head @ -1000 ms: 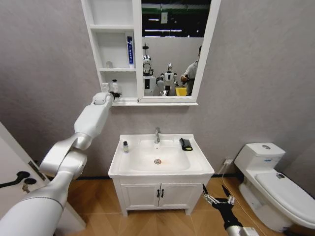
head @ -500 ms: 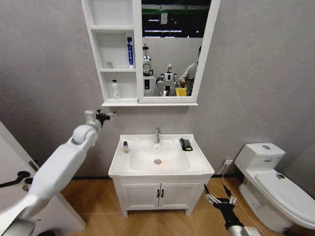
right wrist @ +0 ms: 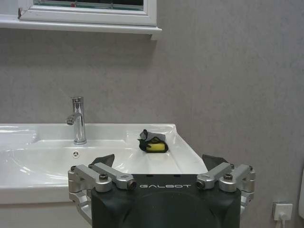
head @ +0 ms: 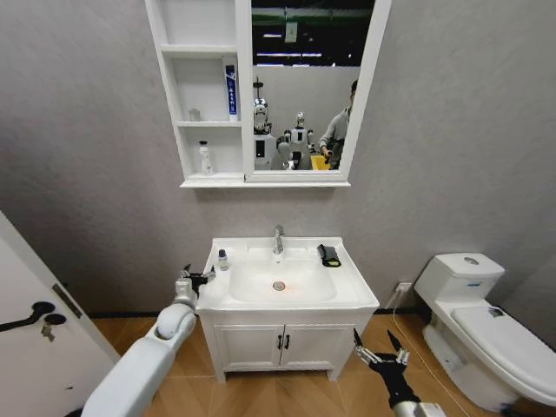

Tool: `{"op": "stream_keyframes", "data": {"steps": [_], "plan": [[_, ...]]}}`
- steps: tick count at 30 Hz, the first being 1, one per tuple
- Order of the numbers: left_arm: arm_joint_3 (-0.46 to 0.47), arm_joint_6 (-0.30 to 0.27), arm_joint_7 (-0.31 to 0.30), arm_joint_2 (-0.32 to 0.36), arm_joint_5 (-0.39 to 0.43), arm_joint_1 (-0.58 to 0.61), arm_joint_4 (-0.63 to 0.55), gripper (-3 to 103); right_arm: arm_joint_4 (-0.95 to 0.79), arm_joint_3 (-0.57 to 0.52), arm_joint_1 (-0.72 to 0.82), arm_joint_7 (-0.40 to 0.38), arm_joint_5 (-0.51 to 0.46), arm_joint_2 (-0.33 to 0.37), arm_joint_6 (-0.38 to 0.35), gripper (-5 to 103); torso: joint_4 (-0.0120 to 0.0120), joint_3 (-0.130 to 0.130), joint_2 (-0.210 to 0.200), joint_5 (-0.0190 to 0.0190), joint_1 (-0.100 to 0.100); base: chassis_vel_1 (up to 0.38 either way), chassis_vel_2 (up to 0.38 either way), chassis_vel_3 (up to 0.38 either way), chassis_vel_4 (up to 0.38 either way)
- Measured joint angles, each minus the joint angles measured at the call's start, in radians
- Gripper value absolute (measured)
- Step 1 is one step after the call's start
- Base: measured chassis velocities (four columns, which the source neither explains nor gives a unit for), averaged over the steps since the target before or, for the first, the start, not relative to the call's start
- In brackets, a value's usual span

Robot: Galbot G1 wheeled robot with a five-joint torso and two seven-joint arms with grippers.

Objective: Move facial cleanser and shampoo from washbasin to cabinet, then wipe washbasin with towel.

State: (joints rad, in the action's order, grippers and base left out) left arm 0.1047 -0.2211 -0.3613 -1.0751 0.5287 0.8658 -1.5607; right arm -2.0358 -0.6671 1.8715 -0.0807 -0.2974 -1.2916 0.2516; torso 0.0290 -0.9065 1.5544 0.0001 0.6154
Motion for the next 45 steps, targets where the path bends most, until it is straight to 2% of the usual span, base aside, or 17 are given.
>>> {"op": "stream_keyframes", "data": {"steps": [6, 9, 11, 12, 15, 21, 22, 23, 26, 32, 40, 43, 45], "plan": [[-0.081, -0.023, -0.019, -0.048, 0.021, -0.106, 0.098, 96, -0.002, -0.007, 0.004, -0.008, -0.003, -0.002, 0.005, 100, -0.0001, 0.0, 0.0, 0.0003, 0.0, 0.0, 0.0, 0.0, 0.0], [-0.11, -0.024, -0.021, -0.072, 0.022, -0.151, 0.16, 98, -0.002, -0.009, 0.009, -0.01, -0.004, -0.004, 0.008, 100, -0.0001, 0.0, 0.0, 0.0, 0.0, 0.0, 0.0, 0.0, 0.0], [-0.126, -0.019, -0.024, -0.107, 0.008, -0.195, 0.246, 99, 0.004, -0.012, 0.01, -0.01, -0.006, -0.004, 0.013, 100, -0.0003, 0.0, 0.0, 0.0001, 0.0, 0.0, 0.0, 0.0, 0.0], [-0.126, -0.019, -0.024, -0.107, 0.008, -0.195, 0.246, 99, 0.004, -0.012, 0.01, -0.01, -0.006, -0.004, 0.013, 100, -0.0003, 0.0, 0.0, 0.0001, 0.0, 0.0, 0.0, 0.0, 0.0], [-0.132, -0.008, -0.026, -0.163, -0.014, -0.254, 0.369, 100, 0.012, -0.019, 0.01, -0.009, -0.015, -0.001, 0.016, 100, -0.0003, 0.0, 0.0, 0.0001, 0.0, 0.0, 0.0, 0.0, 0.0], [-0.127, 0.021, -0.015, -0.23, -0.048, -0.31, 0.485, 100, 0.018, -0.027, 0.01, -0.007, -0.023, 0.0, 0.018, 100, -0.0003, 0.0, 0.0, 0.0002, 0.0, 0.0, 0.0, 0.0, 0.0], [-0.124, 0.029, -0.013, -0.25, -0.05, -0.325, 0.517, 103, 0.021, -0.028, 0.01, -0.007, -0.024, 0.0, 0.019, 100, -0.0002, 0.0, 0.0, 0.0, 0.0, 0.0, 0.0, 0.0, 0.0], [-0.119, 0.035, -0.013, -0.271, -0.054, -0.34, 0.551, 99, 0.023, -0.028, 0.009, -0.007, -0.026, 0.0, 0.02, 100, -0.0001, 0.0, 0.0, 0.0, 0.0, 0.0, 0.0, 0.0, 0.0], [-0.114, 0.046, -0.009, -0.294, -0.067, -0.362, 0.602, 98, 0.026, -0.029, 0.007, -0.007, -0.03, -0.001, 0.021, 100, -0.0003, 0.0, 0.0, 0.0001, 0.0, 0.0, 0.0, 0.0, 0.0], [-0.092, 0.066, -0.018, -0.325, -0.081, -0.391, 0.67, 94, 0.03, -0.034, 0.005, -0.006, -0.04, -0.001, 0.022, 100, -0.0002, 0.0, 0.0, 0.0, 0.0, 0.0, 0.0, 0.0, 0.0], [-0.051, 0.078, -0.024, -0.339, -0.125, -0.397, 0.719, 100, 0.039, -0.037, 0.005, -0.002, -0.048, 0.001, 0.026, 100, -0.0005, 0.0, 0.0, -0.0001, 0.0, 0.0, 0.0, 0.0, 0.0], [-0.034, 0.082, -0.024, -0.354, -0.158, -0.409, 0.751, 97, 0.038, -0.037, 0.005, -0.002, -0.049, 0.002, 0.026, 100, -0.0003, 0.0, 0.0, -0.0001, 0.0, 0.0, 0.0, 0.0, 0.0], [-0.025, 0.085, -0.021, -0.363, -0.173, -0.415, 0.767, 90, 0.036, -0.037, 0.007, -0.002, -0.05, 0.002, 0.026, 100, -0.0002, 0.0, 0.0, -0.0001, 0.0, 0.0, 0.0, 0.0, 0.0]]}}
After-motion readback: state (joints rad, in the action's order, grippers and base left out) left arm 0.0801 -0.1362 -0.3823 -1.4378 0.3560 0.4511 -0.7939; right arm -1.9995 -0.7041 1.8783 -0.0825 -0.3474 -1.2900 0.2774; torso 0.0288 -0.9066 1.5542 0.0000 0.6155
